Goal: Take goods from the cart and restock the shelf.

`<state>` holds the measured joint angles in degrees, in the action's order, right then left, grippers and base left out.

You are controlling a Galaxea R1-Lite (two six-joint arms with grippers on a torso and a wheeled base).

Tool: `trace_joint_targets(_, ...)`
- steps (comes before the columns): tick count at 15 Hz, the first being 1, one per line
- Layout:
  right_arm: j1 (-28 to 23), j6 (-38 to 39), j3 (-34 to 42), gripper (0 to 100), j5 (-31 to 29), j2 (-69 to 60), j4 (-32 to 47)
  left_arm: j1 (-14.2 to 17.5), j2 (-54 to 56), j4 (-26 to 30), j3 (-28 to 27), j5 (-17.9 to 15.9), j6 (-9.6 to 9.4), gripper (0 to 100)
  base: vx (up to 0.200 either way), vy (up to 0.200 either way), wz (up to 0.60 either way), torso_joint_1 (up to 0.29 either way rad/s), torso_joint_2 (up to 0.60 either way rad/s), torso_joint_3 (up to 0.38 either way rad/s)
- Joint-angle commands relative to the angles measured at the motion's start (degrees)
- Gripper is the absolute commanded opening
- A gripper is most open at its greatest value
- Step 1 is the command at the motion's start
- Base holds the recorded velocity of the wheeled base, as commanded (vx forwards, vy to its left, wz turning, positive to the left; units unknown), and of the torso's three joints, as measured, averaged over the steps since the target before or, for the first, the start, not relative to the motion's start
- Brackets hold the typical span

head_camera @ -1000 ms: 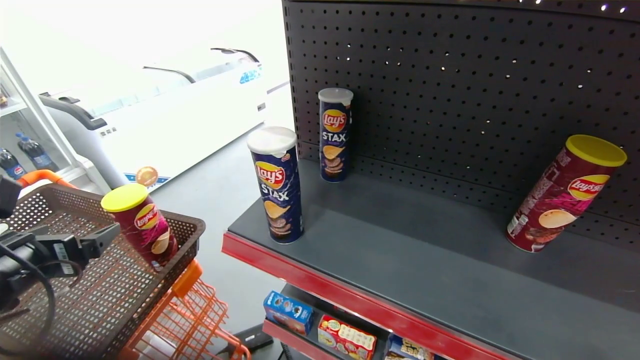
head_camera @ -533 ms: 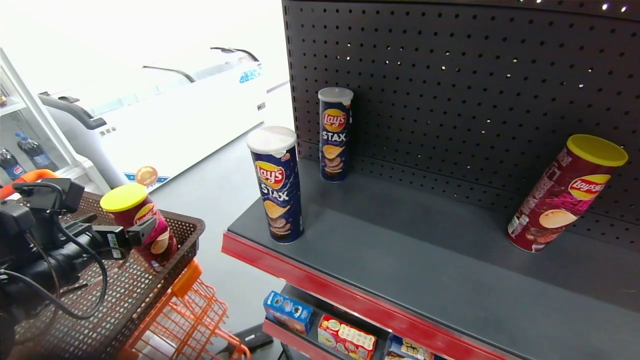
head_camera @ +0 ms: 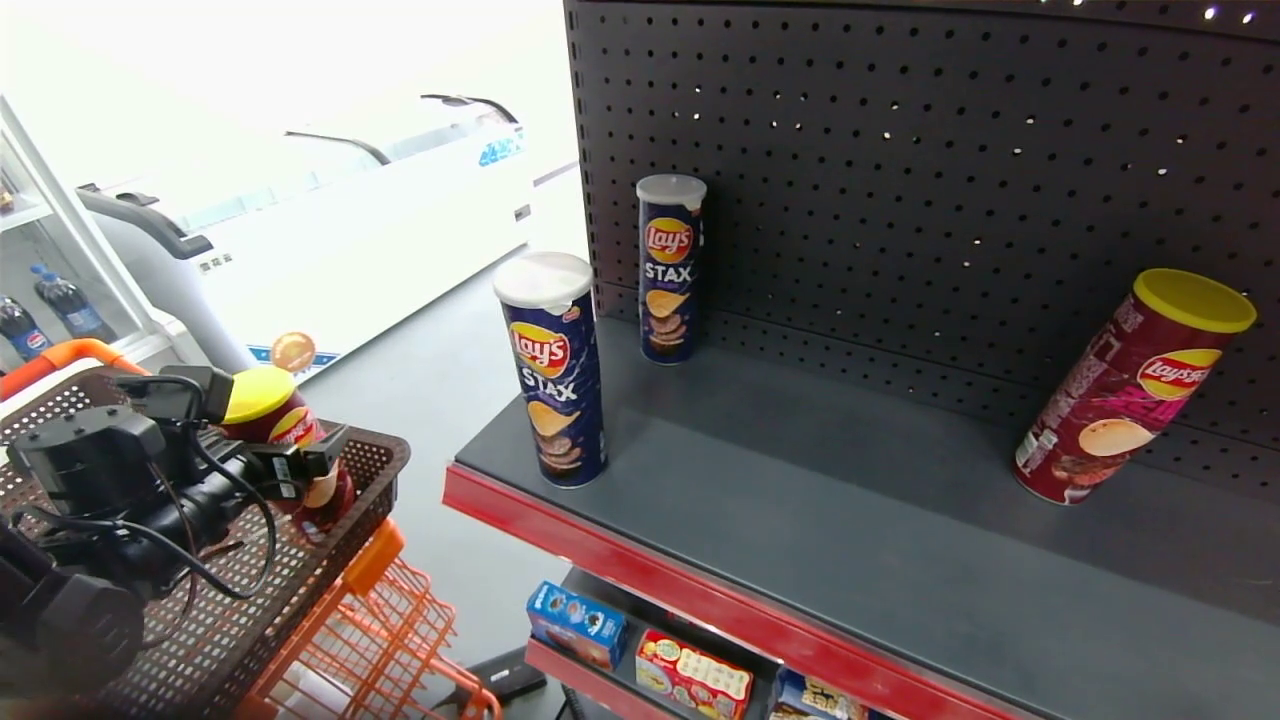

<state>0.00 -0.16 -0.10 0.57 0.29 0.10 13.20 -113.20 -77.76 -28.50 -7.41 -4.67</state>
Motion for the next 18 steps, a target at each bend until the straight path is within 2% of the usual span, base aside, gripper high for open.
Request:
trace_joint_targets(1,0.0,0.0,0.0,100,0.0,0.1,0.0,0.0,-4.6,-1.2,-2.0,0.0,0.01,100,0.0,0.0,0.0,0.0,0.0,0.0)
trace_joint_targets(5,0.0,0.0,0.0,100,0.0,0.1,0.0,0.0,-8.0,-2.2,-3.4,0.0,0.01,100,0.0,0.0,0.0,0.0,0.0,0.0)
trace_joint_targets(9,0.0,0.0,0.0,100,0.0,0.1,0.0,0.0,-10.5,-2.7,-7.0,0.0,0.1,100,0.0,0.0,0.0,0.0,0.0,0.0)
trace_joint_targets(10,0.0,0.0,0.0,100,0.0,0.1,0.0,0.0,-10.4,-2.6,-7.3,0.1,-0.08,0,0.0,0.0,0.0,0.0,0.0,0.0)
trace_joint_targets(15,0.0,0.0,0.0,100,0.0,0.1,0.0,-0.8,-8.1,-2.3,-7.6,-0.1,-1.83,0,0.0,0.0,0.0,0.0,0.0,0.0)
trace_joint_targets(18,0.1,0.0,0.0,100,0.0,0.1,0.0,-1.2,-4.2,-1.4,-7.6,-0.3,-1.4,0,0.0,0.0,0.0,0.0,0.0,0.0)
